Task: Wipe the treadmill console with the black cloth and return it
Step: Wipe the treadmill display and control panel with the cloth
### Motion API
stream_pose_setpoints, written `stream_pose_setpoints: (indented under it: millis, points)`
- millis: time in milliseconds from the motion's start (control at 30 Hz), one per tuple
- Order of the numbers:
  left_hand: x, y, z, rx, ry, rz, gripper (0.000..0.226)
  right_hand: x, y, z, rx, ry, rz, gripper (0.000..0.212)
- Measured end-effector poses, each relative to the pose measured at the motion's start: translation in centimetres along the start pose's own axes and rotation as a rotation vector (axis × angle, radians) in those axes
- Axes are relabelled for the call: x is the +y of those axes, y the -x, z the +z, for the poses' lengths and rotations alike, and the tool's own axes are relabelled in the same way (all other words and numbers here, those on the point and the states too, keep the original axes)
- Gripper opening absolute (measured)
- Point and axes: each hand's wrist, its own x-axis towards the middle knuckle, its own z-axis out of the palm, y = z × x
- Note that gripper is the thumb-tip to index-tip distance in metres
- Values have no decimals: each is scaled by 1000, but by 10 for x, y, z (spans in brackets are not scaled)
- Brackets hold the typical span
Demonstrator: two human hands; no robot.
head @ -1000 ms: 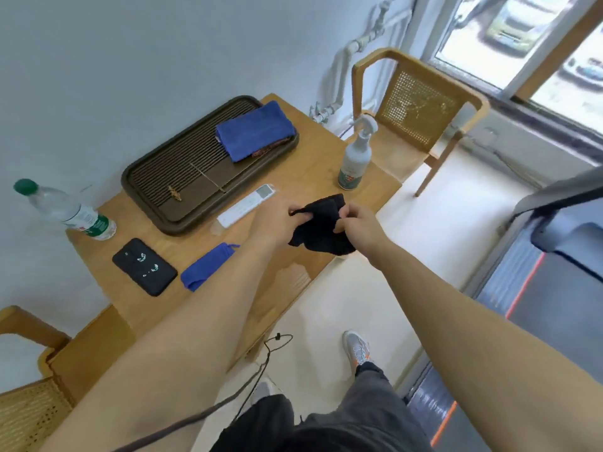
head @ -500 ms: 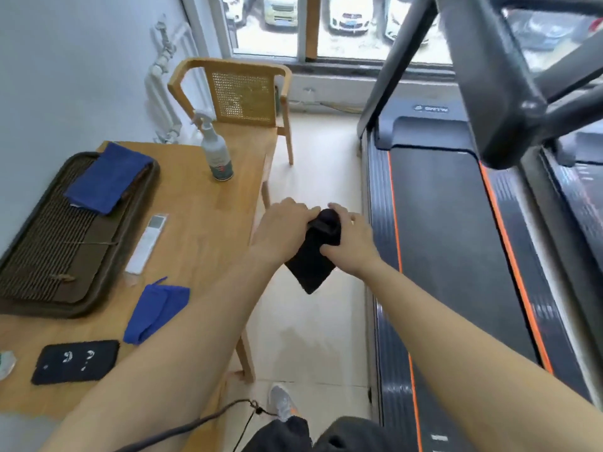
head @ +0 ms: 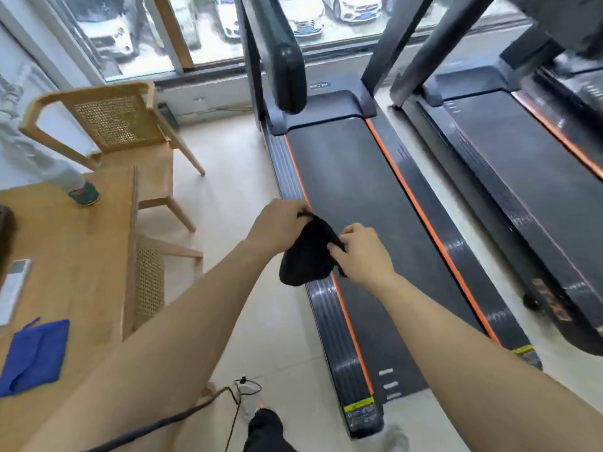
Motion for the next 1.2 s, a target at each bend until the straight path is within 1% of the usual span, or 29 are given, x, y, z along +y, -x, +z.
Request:
stream_pose_setpoints:
  millis: [67, 100, 200, 267, 333, 400, 500, 633, 733, 833, 900, 1000, 1067, 1200]
  points:
    - [43, -2, 21, 16, -48, 27, 24, 36, 17, -35, 49, -58, -44, 30]
    - [64, -3, 31, 29, -59, 35, 27, 51, 25, -54, 77, -106, -49, 30]
    - [135, -10, 53, 79, -46, 67, 30, 91, 49, -116, 183, -206, -78, 36]
    - [184, -19, 59, 152, -87, 101, 29, 117, 57, -156, 195, -225, -88, 31]
    - [228, -31, 56, 218, -124, 116, 28, 145, 57, -193, 193, -251, -63, 26]
    - [264, -47, 48, 255, -163, 110, 28, 171, 53, -226, 188, -327, -7, 22]
    - [300, -72, 35, 293, -225, 90, 32, 198, 37, -269, 242, -409, 45, 19]
    - [322, -104, 28, 316, -269, 45, 41, 216, 10, -311, 258, -432, 50, 36]
    - [330, -132, 30, 272, -247, -22, 47, 223, -20, -331, 244, -474, 24, 41]
    - [328, -169, 35, 212, -205, -69, 49, 226, -60, -343, 269, -529, -11, 37]
    - [320, -200, 33, 214, -190, -84, 49, 225, -96, -346, 253, -546, -28, 33]
    - [303, -261, 20, 231, -162, -129, 49, 212, -166, -356, 198, -502, -88, 35]
    - [293, -306, 2, 212, -122, -163, 51, 195, -217, -368, 160, -459, -105, 35]
    - [286, -379, -54, 100, -53, -211, 47, 154, -300, -406, 22, -398, -73, 21]
